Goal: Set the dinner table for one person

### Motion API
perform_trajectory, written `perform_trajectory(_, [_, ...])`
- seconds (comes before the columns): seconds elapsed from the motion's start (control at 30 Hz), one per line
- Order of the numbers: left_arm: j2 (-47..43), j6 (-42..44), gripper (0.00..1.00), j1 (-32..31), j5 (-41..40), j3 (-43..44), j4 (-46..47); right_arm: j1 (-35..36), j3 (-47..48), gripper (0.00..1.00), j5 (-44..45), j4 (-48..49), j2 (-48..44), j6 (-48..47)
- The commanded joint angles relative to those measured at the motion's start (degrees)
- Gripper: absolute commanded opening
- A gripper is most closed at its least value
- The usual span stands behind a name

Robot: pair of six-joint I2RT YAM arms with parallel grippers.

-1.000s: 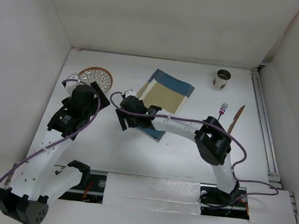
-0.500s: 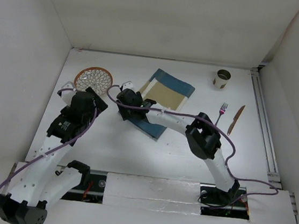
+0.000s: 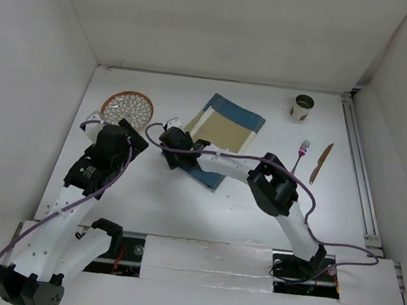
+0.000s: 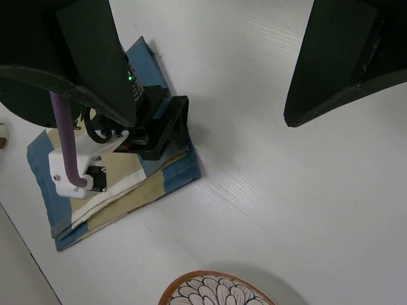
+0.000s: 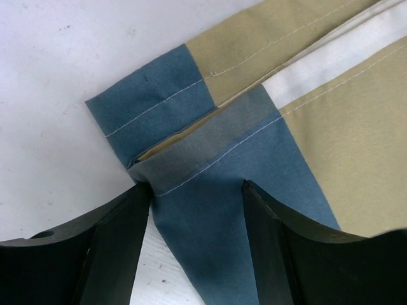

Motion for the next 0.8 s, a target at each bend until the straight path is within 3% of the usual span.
perform_trajectory(0.0, [-0.76, 0.21, 1.0, 0.36, 0.49, 0.07, 1.48, 1.95, -0.61, 0.66, -1.34, 2.85, -0.59, 0.86])
perform_trajectory(0.3, [-0.76, 0.74, 1.0, 0.36, 1.55, 0.07, 1.48, 3.54, -1.14, 0.62, -1.34, 3.38, -0.07, 2.09])
perform_trajectory(0.4, [-0.76, 0.74, 1.0, 0.36, 1.55, 0.07, 1.48, 3.54, -1.14, 0.45, -1.34, 2.77, 0.46, 2.09])
perform_trajectory(0.43, [-0.76, 0.74, 1.0, 0.36, 1.55, 0.07, 1.48, 3.54, -1.14, 0.35, -1.34, 2.77, 0.46, 2.61])
perform_trajectory(0.6, [-1.29, 0.74, 1.0, 0.36, 1.55, 0.07, 1.48, 3.54, -1.67, 0.19, -0.81, 3.38, -0.76, 3.15])
perform_trajectory(0.7, [-1.29, 0.74, 1.0, 0.36, 2.08, 0.07, 1.48, 3.54, -1.67, 0.0, -0.2, 3.38, -0.77, 3.67])
perform_trajectory(0.77, [-1.29, 0.74, 1.0, 0.36, 2.69, -0.55, 2.17, 3.54, -1.67, 0.0, 0.94, 2.77, -1.55, 4.2])
